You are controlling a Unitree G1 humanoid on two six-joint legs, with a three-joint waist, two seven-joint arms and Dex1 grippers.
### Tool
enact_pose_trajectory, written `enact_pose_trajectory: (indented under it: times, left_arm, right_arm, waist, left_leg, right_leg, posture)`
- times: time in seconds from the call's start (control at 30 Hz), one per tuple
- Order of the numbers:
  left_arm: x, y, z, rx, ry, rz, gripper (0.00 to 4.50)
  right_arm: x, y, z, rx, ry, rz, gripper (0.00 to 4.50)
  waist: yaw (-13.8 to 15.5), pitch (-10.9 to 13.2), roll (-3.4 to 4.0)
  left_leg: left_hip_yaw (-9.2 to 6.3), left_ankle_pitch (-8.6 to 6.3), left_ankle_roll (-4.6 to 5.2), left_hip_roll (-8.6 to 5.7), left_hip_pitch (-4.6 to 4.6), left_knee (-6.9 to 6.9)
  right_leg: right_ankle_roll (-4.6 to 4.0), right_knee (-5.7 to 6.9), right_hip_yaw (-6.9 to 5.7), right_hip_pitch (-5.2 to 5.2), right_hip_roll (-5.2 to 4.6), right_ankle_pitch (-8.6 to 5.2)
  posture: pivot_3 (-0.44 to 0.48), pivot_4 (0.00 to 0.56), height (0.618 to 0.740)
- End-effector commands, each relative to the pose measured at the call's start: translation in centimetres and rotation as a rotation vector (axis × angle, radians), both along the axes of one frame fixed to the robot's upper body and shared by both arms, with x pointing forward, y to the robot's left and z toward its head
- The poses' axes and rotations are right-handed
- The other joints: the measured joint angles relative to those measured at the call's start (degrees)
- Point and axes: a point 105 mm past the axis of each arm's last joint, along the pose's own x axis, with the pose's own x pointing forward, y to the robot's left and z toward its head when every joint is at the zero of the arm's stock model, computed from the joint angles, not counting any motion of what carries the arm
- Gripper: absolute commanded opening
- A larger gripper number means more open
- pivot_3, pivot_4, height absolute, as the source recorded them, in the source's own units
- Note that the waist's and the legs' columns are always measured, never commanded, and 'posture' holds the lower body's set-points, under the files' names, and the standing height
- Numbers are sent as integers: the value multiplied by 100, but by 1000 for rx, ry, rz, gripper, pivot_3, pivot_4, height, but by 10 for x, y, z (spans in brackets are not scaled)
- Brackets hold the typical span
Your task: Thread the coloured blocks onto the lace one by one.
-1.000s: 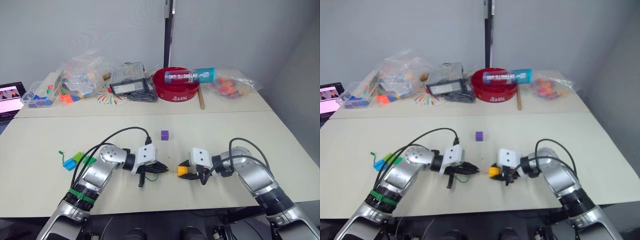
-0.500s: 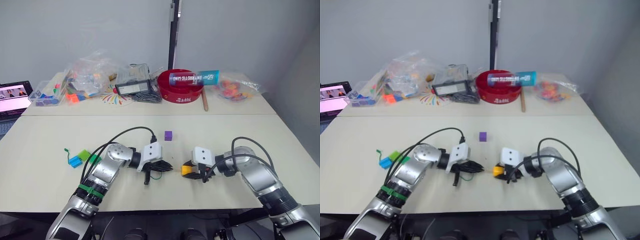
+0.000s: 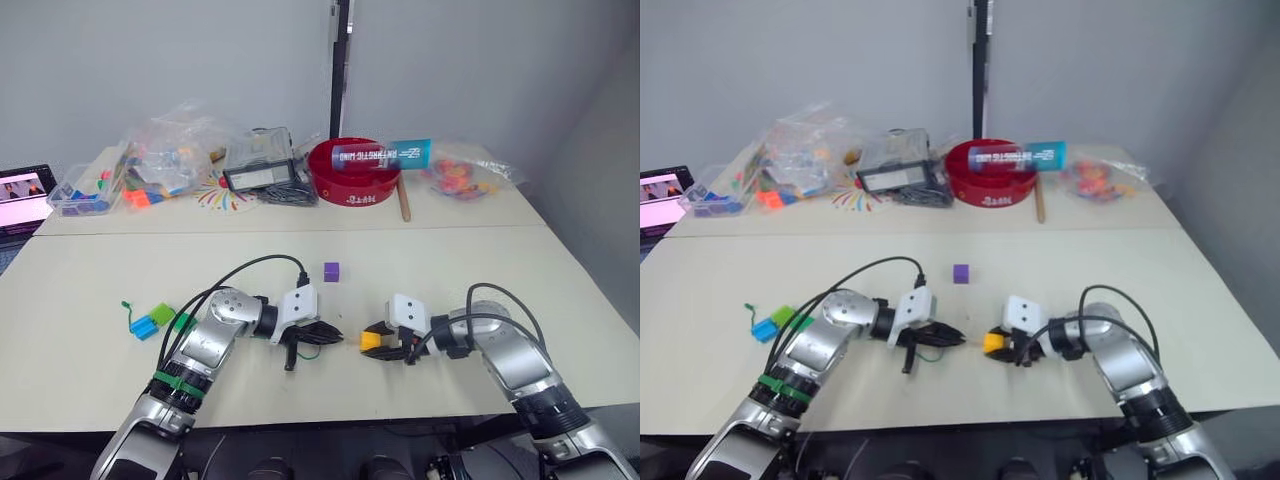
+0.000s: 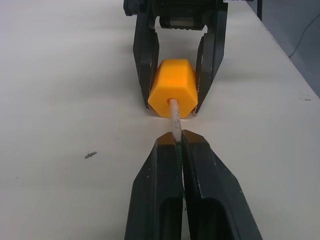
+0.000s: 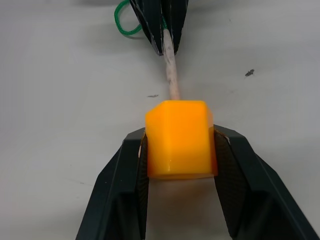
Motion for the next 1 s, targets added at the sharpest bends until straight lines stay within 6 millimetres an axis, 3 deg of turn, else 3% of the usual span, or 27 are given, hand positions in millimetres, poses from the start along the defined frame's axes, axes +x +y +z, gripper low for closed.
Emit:
enact_pose_trajectory:
  times: [0.03,0.5,0.83,0.93,1.0]
  left_arm:
    - [-12,-16,11,-55,-46,-82,0]
    - [-12,-26,7,-39,-53,-85,0]
    - [-9,-8,26,-42,-101,-64,3192]
    - [-9,3,35,-45,-100,-41,3192]
    - [-11,13,30,-20,-71,-27,3192]
  right_arm:
    - [-15,21,-1,56,19,116,1297]
    - [-9,16,-10,-42,22,105,1297]
    - [-7,11,-13,-72,15,87,1297]
    - [-7,9,-12,-80,11,81,1297]
    - [-6,7,-12,-84,11,78,1297]
  waist:
    - [-44,0,0]
    - [-42,0,0]
    - [-50,0,0]
    - [-87,0,1]
    - [-83,0,1]
  left_leg:
    - [0,0,0,2,0,-2]
    - [0,0,0,2,0,-2]
    - [0,-1,0,3,4,2]
    - [1,-1,0,10,5,-4]
    - [2,0,0,10,12,-10]
  right_leg:
    - [0,0,0,-1,1,0]
    - [0,-2,1,1,-1,0]
    - [0,-2,1,7,0,0]
    - [0,0,7,0,7,0]
    - [-1,1,7,1,7,0]
  posture:
    - [0,150,740]
    - [0,150,740]
    - [0,150,740]
    - [0,150,740]
    - [0,150,740]
